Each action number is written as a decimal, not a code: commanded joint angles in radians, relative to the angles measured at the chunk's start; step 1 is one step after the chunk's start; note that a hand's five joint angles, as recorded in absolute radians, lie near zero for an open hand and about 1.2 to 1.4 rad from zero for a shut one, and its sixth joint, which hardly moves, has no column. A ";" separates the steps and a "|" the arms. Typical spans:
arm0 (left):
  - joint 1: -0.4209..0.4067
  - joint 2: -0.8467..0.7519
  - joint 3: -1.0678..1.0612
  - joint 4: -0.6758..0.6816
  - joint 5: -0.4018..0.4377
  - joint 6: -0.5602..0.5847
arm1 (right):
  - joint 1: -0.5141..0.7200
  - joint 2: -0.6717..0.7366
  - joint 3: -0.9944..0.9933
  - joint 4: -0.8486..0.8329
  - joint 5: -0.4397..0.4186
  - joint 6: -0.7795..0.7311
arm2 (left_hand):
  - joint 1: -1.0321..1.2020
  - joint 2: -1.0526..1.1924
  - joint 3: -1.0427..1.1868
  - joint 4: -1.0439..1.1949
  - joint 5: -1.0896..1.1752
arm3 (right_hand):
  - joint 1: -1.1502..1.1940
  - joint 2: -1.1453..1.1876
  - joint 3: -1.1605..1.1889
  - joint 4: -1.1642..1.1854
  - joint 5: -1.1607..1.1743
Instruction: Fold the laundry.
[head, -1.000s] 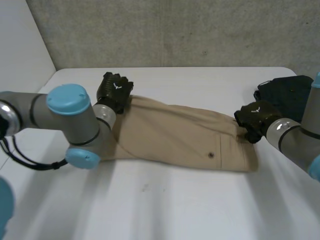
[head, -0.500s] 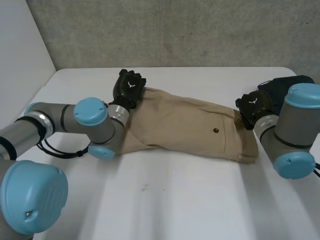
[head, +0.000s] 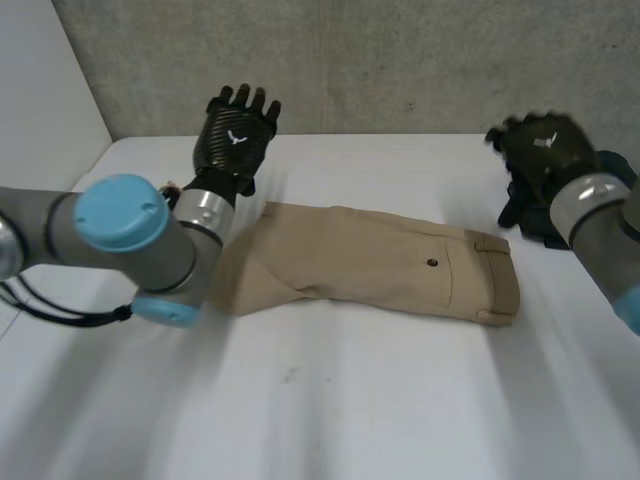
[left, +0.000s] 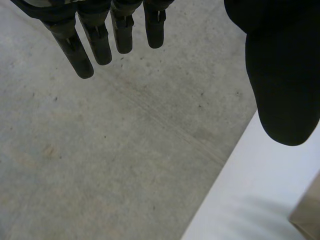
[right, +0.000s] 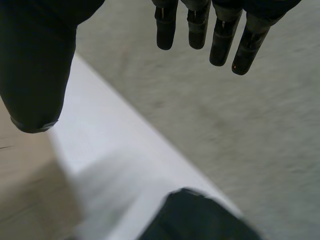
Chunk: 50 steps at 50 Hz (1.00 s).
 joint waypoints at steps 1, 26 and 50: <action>0.021 0.207 -0.238 -0.138 -0.025 -0.146 | -0.073 -0.058 0.170 0.199 -0.152 0.116 | 0.039 0.031 0.025 0.030 0.010 | 0.049 0.028 0.031 0.019 0.010; 0.030 0.293 -0.427 -0.313 -0.031 -0.377 | -0.144 0.174 0.312 -0.154 -0.166 0.167 | 0.054 0.045 0.040 0.045 0.025 | 1.149 1.128 1.131 1.119 1.110; 0.041 0.416 -0.496 -0.321 -0.031 -0.378 | -0.233 -0.044 0.129 0.070 -0.193 -0.405 | 0.036 0.028 0.022 0.027 0.007 | 1.193 1.173 1.175 1.163 1.154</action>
